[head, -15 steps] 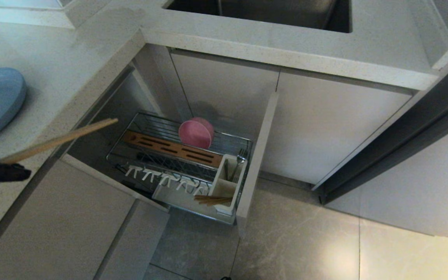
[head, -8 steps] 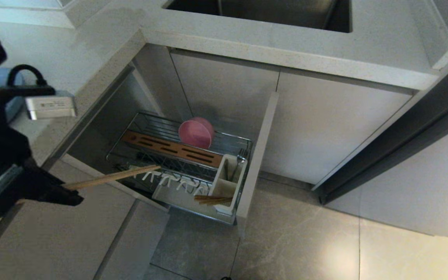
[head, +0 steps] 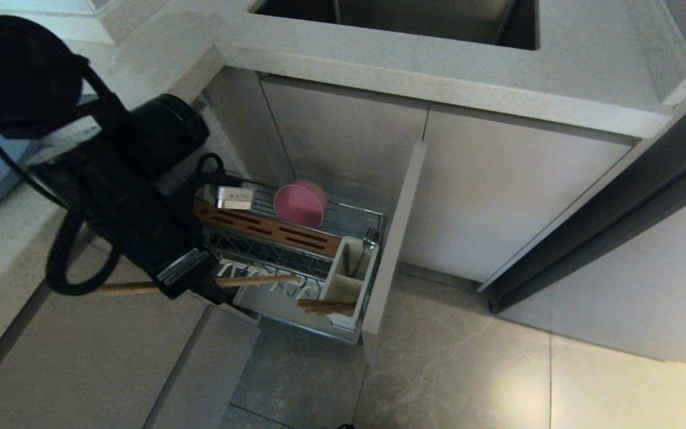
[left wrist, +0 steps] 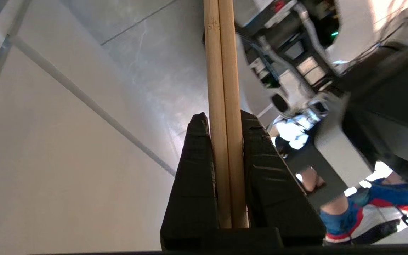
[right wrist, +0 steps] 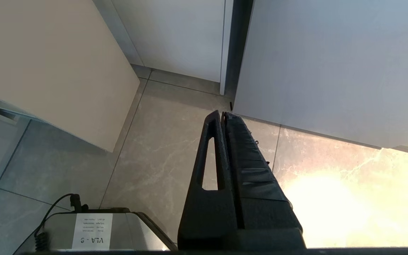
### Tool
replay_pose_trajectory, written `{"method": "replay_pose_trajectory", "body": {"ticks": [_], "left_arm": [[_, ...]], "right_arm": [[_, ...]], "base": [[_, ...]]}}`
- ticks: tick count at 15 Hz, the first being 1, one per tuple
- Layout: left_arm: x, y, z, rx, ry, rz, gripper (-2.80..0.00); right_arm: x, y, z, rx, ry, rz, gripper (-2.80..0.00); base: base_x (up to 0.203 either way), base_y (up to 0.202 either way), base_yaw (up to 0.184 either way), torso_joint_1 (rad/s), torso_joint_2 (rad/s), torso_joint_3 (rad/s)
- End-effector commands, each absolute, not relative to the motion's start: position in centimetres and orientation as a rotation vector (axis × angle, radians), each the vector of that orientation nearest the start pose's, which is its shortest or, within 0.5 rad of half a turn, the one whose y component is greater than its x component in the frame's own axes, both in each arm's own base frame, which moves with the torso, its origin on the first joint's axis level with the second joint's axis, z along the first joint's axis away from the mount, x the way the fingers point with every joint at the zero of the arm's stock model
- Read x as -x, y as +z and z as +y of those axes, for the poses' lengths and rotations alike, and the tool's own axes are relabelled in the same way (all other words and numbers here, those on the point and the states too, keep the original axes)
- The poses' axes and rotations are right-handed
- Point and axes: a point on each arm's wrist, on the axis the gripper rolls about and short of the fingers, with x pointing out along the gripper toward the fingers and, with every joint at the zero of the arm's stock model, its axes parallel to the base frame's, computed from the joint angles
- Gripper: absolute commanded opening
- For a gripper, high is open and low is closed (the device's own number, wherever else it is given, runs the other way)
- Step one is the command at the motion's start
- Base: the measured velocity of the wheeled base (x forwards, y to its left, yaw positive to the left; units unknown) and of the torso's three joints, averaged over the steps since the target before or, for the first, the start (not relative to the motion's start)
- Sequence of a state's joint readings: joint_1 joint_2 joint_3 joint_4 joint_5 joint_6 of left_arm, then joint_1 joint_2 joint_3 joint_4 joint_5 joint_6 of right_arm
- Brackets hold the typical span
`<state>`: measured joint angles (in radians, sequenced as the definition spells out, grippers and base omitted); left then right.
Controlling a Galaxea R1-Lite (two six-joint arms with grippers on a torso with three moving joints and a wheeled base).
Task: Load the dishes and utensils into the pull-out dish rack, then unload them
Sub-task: Pick up the chopsticks and place it in the cupboard
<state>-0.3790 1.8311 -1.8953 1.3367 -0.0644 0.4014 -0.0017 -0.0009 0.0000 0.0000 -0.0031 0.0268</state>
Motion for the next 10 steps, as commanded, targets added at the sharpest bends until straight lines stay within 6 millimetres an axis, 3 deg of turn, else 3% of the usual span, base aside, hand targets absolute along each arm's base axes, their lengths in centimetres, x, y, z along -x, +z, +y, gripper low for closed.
{"method": "replay_pose_trajectory", "body": {"ticks": [1,6,10], "left_arm": [[-28.8,24.5,-11.7,-0.559,-0.635,1.270,-2.80],[-30.9,23.2,-12.6,-0.529,-0.615,1.211,-2.80],[-30.7,23.4,-13.7,-0.525,-0.630,1.174,-2.80]], "right_arm": [[2.3,7.5,0.0,-0.028,-0.005,-0.002,-2.80],[2.3,7.5,0.0,-0.028,-0.005,-0.002,-2.80],[2.3,7.5,0.0,-0.028,-0.005,-0.002,-2.80]], "base": [[0.000,0.000,0.000,0.000,0.00,0.000],[0.000,0.000,0.000,0.000,0.00,0.000],[0.000,0.000,0.000,0.000,0.00,0.000]]}}
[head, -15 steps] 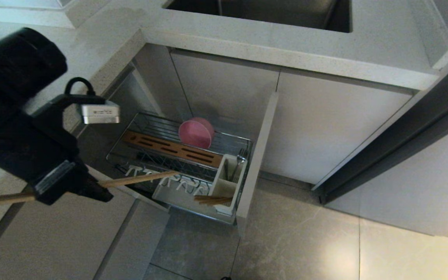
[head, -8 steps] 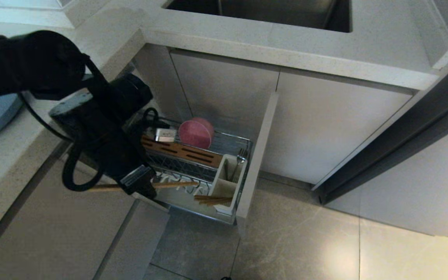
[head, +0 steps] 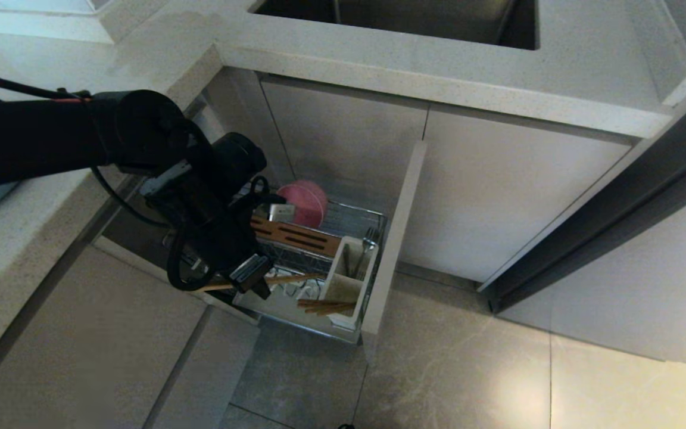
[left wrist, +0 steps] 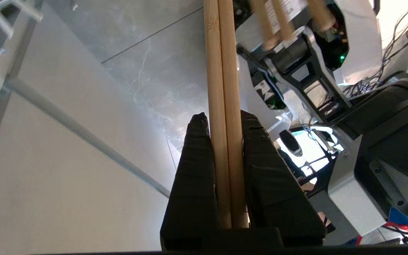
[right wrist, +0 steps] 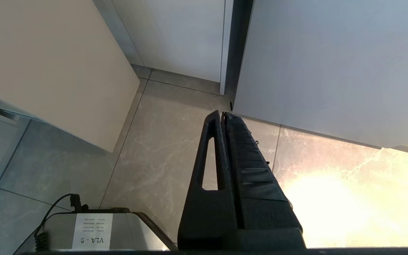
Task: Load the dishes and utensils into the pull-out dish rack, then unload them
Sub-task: Pick up the chopsticks and place it in the cupboard
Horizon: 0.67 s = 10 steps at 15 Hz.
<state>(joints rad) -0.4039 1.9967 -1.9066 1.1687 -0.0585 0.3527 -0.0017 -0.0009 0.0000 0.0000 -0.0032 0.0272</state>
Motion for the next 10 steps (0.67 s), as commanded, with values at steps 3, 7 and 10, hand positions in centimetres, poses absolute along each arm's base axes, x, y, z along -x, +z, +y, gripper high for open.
{"method": "replay_pose_trajectory", "body": {"ticks": [3,7,10], "left_arm": [[-30.7,23.7,-14.4,-0.472,-0.661,1.146,-2.80],[-30.9,22.6,-15.5,-0.496,-0.691,1.171,-2.80],[-31.3,21.7,-15.9,-0.505,-0.691,1.199,-2.80]], "right_arm": [[2.3,7.5,0.0,-0.028,-0.005,-0.002,-2.80],[2.3,7.5,0.0,-0.028,-0.005,-0.002,-2.80],[2.3,7.5,0.0,-0.027,-0.005,-0.002,-2.80]], "base": [[0.000,0.000,0.000,0.000,0.00,0.000],[0.000,0.000,0.000,0.000,0.00,0.000],[0.000,0.000,0.000,0.000,0.00,0.000]]}}
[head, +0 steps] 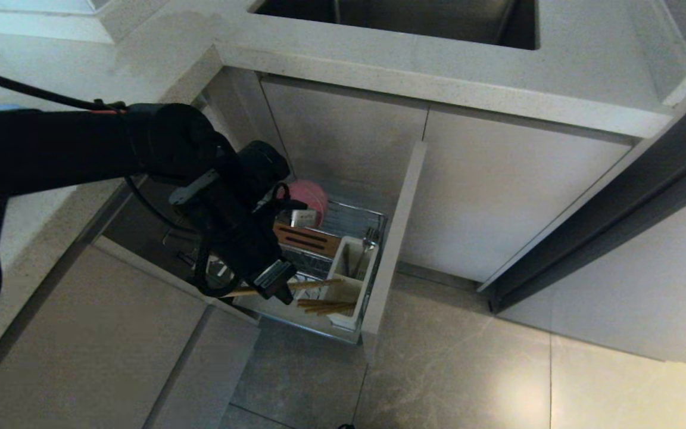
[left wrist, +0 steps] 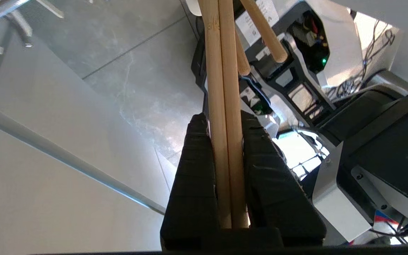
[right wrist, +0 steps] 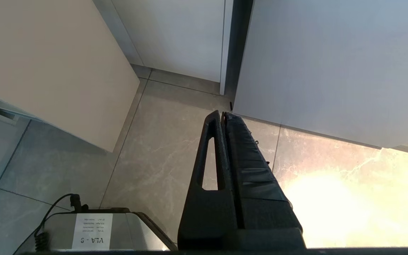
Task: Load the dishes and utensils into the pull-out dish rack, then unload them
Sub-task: Pick up the chopsticks and place it in the cupboard
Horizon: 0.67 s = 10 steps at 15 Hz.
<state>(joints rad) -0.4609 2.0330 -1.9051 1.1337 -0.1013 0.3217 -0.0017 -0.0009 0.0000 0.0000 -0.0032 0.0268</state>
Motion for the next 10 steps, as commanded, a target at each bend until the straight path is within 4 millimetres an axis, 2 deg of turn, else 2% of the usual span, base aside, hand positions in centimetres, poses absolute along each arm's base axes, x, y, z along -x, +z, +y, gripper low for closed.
{"method": "replay_pose_trajectory", "body": {"ticks": [1,10], "left_arm": [[-31.3,21.6,-15.9,-0.507,-0.692,1.205,-2.80],[-32.6,19.3,-16.9,-0.532,-0.677,1.248,-2.80]], "right_arm": [[2.3,7.5,0.0,-0.026,-0.005,-0.002,-2.80],[2.3,7.5,0.0,-0.026,-0.005,-0.002,-2.80]], "base": [[0.000,0.000,0.000,0.000,0.00,0.000],[0.000,0.000,0.000,0.000,0.00,0.000]]}}
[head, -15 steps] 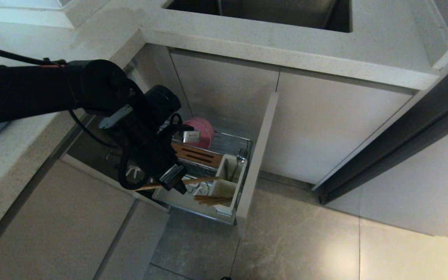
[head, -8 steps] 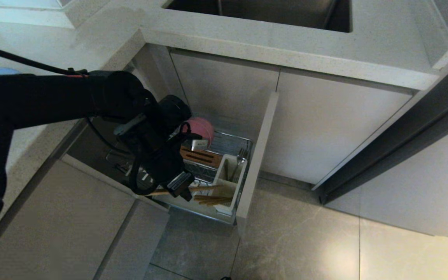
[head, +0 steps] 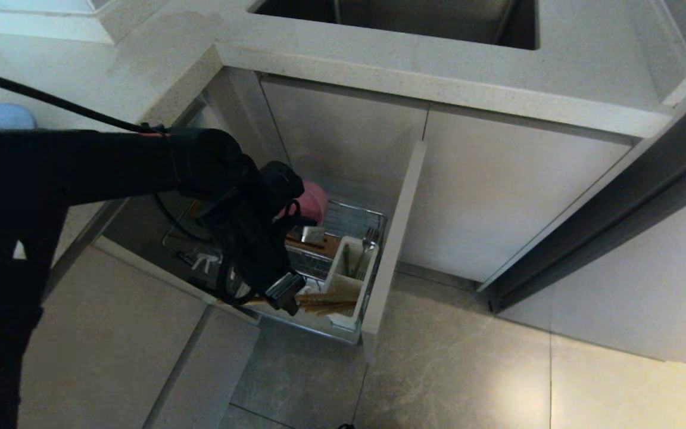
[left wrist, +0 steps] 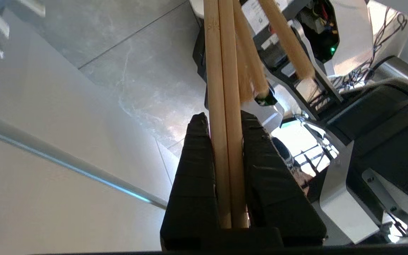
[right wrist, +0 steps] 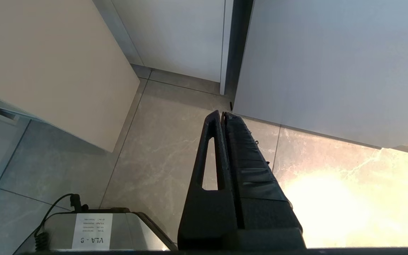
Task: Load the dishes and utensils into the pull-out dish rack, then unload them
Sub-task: Pick up the chopsticks and place it in the cupboard
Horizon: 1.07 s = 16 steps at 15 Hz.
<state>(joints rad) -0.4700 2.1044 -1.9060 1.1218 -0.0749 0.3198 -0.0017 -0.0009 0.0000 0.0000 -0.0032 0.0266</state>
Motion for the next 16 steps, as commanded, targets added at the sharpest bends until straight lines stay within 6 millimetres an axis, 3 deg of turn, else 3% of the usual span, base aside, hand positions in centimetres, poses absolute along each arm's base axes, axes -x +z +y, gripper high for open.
{"method": "replay_pose_trajectory", "body": {"ticks": [1,16], "left_arm": [[-32.8,19.1,-17.0,-0.532,-0.678,1.243,-2.80],[-34.6,17.0,-19.5,-0.533,-0.698,1.162,-2.80]], "right_arm": [[2.3,7.5,0.0,-0.028,-0.005,-0.002,-2.80],[2.3,7.5,0.0,-0.028,-0.005,-0.002,-2.80]], "base": [[0.000,0.000,0.000,0.000,0.00,0.000],[0.000,0.000,0.000,0.000,0.00,0.000]]}}
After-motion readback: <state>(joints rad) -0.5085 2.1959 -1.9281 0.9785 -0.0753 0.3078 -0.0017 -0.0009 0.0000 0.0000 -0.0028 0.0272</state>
